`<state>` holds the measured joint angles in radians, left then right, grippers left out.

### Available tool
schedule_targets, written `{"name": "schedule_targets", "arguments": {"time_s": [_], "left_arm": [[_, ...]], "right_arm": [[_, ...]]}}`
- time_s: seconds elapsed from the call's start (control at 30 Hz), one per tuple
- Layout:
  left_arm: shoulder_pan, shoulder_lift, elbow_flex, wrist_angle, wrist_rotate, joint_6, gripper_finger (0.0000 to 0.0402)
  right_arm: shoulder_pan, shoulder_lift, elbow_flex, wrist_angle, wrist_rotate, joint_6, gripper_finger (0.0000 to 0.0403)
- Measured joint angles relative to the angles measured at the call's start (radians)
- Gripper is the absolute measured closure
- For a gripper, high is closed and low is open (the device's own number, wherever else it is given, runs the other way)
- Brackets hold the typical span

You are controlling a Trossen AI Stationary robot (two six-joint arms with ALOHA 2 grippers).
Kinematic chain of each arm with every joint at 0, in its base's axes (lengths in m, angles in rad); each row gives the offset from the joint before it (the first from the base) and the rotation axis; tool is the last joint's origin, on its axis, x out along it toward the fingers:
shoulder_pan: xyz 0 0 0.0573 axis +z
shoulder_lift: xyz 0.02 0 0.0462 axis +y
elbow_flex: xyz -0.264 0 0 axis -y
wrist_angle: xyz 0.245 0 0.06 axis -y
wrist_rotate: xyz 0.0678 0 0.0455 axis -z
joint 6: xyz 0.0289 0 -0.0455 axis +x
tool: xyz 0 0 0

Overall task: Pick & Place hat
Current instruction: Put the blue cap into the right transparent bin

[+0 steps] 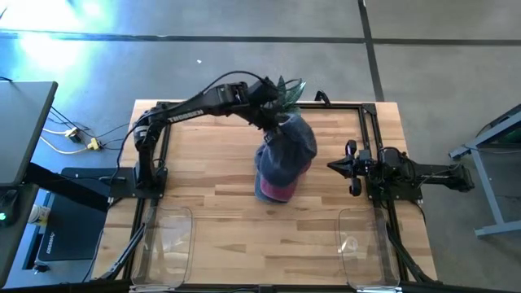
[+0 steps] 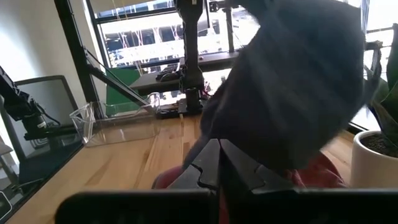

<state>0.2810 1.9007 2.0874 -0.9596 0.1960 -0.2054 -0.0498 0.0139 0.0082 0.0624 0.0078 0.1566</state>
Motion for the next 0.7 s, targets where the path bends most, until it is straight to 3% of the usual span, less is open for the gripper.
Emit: {"name": "schedule_targets", "arguments": {"time_s": [0.1,0.27,0.43,0.57,0.7], "left_arm": [[-0.008,-0.005,0.077,-0.023,0.062,0.018,0.0400],[-0.031,-0.002,0.142,-0.038,0.050,0.000,0.0401],[-0.042,-0.002,0.183,-0.080,0.010,-0.067,0.0401],[-0.048,-0.002,0.206,-0.099,-0.026,-0.123,0.0401],[-0.047,-0.002,0.207,-0.108,-0.040,-0.204,0.0401]], "right_arm": [[0.000,0.000,0.000,0.000,0.000,0.000,0.0402],[0.000,0.000,0.000,0.031,0.003,-0.010,0.0402],[0.000,0.000,0.000,0.153,0.086,0.009,0.0402],[0.000,0.000,0.000,0.414,0.094,0.253,0.0402],[-0.001,0.000,0.004,0.599,0.209,0.389,0.0402]]}}
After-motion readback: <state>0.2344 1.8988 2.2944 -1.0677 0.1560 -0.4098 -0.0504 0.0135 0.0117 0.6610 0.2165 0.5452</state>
